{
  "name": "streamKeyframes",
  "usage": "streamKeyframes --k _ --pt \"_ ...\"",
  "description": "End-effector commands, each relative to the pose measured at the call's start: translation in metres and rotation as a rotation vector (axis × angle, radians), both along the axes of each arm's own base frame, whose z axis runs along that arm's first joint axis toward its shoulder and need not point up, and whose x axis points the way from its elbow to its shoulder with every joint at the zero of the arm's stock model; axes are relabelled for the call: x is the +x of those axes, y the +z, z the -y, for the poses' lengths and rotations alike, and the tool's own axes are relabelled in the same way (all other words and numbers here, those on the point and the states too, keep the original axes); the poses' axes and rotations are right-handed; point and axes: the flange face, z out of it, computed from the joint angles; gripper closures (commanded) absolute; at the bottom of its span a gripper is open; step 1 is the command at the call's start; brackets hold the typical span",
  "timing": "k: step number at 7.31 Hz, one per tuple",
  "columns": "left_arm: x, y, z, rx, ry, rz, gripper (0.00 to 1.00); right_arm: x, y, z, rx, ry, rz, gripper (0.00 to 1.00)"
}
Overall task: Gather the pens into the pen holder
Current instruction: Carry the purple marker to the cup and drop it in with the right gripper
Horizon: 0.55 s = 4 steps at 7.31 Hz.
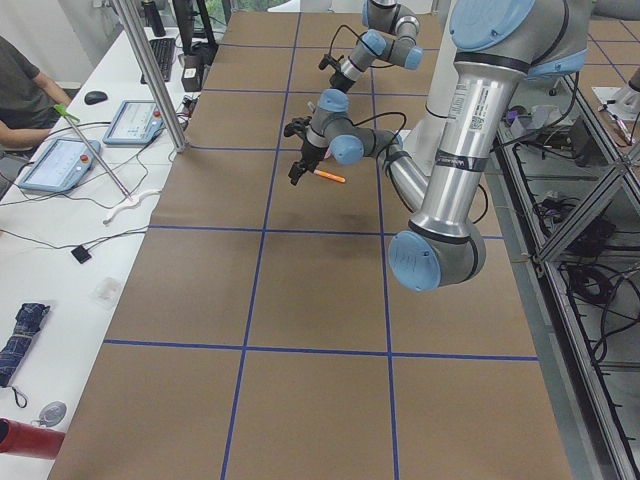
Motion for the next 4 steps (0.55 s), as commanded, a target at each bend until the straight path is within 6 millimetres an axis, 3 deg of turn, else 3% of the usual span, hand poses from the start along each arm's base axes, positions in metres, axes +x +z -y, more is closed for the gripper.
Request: streamKeyframes --k 1,2,3,4 --pt "0.000 0.000 0.000 0.000 0.000 0.000 0.01 -0.007 0.006 0.002 0.001 0.001 -0.015 0.95" --pt "0.002 -0.001 0.000 -0.001 0.000 -0.001 0.01 -0.016 0.011 0.006 0.014 0.008 0.012 0.56" --pt "0.007 0.000 0.001 -0.009 -0.001 -0.002 0.01 -0.019 0.012 0.007 0.019 0.008 0.024 0.01" --pt "0.009 -0.002 0.001 -0.013 -0.004 -0.007 0.01 -0.014 0.007 0.010 0.022 0.002 0.031 0.00"
